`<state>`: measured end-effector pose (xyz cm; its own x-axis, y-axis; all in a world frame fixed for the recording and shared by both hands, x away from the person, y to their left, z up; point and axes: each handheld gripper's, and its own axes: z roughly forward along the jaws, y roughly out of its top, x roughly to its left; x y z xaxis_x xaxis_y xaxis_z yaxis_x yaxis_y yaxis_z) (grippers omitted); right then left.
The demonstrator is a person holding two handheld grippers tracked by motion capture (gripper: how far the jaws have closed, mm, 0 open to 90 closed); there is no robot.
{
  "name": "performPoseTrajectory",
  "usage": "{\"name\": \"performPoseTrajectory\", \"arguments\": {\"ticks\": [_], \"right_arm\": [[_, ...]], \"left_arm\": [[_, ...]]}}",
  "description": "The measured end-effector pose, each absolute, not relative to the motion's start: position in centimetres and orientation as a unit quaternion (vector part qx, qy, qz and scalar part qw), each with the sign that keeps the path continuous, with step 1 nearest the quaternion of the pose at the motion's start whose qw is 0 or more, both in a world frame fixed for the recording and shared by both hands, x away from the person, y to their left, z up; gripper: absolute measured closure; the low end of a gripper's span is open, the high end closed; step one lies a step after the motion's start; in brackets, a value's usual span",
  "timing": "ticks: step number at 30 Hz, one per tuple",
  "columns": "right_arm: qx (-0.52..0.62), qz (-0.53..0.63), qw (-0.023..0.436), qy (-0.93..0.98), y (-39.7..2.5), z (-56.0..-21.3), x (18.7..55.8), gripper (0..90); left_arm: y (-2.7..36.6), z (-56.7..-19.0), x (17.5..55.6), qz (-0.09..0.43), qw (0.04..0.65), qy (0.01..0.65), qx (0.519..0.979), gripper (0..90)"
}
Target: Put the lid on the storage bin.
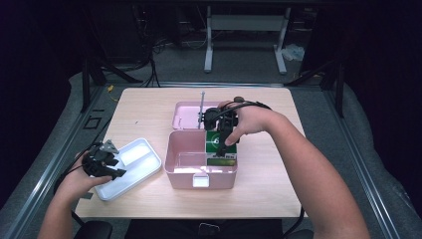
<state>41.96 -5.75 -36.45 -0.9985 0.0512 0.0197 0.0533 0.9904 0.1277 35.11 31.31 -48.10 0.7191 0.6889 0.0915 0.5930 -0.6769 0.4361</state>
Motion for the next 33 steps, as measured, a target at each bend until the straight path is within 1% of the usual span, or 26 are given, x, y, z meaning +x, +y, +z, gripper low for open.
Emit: {"name": "performPoseTrajectory", "arguments": {"ticks": [1,3,6,9,13,15,16,20,24,27,30,33], "right_arm": [[-0.028,-0.066,0.002,-0.997,-5.8,-36.8,41.9,16.0],[-0.028,-0.068,0.009,-0.997,-5.9,-37.4,42.0,16.0],[-0.025,-0.072,0.0,-0.997,-6.0,-38.4,42.0,16.0],[-0.025,-0.076,0.006,-0.997,-6.0,-39.2,42.2,15.9],[-0.027,-0.075,-0.001,-0.997,-5.9,-40.6,42.2,15.9],[-0.029,-0.074,0.003,-0.997,-5.8,-41.4,42.3,15.9],[-0.029,-0.071,-0.003,-0.997,-5.7,-41.7,42.3,15.9],[-0.029,-0.064,-0.001,-0.998,-5.4,-42.8,42.4,15.8],[-0.028,-0.061,-0.003,-0.998,-5.2,-43.7,42.4,15.7],[-0.031,-0.058,0.006,-0.998,-5.1,-44.2,42.4,15.6],[-0.033,-0.06,-0.003,-0.998,-5.1,-44.5,42.4,15.5],[-0.035,-0.059,-0.001,-0.998,-5.1,-44.8,42.5,15.5]], "left_arm": [[31.3,-48.1,35.1,0.124,0.193,0.353,0.907,47.8],[31.2,-48.2,35.1,0.127,0.191,0.353,0.907,47.7],[31.2,-48.3,35.2,0.125,0.189,0.352,0.908,47.7],[31.2,-48.4,35.2,0.123,0.188,0.353,0.908,47.6],[31.2,-48.4,35.2,0.124,0.188,0.354,0.908,47.7],[31.3,-48.4,35.2,0.124,0.188,0.354,0.908,47.7],[31.3,-48.4,35.2,0.124,0.187,0.354,0.908,47.6],[31.3,-48.5,35.2,0.122,0.186,0.353,0.909,47.6],[31.3,-48.6,35.2,0.124,0.184,0.353,0.909,47.6],[31.2,-48.6,35.2,0.123,0.183,0.352,0.91,47.5],[31.2,-48.6,35.3,0.122,0.182,0.352,0.91,47.6],[31.2,-48.7,35.3,0.122,0.181,0.353,0.91,47.5]]}}
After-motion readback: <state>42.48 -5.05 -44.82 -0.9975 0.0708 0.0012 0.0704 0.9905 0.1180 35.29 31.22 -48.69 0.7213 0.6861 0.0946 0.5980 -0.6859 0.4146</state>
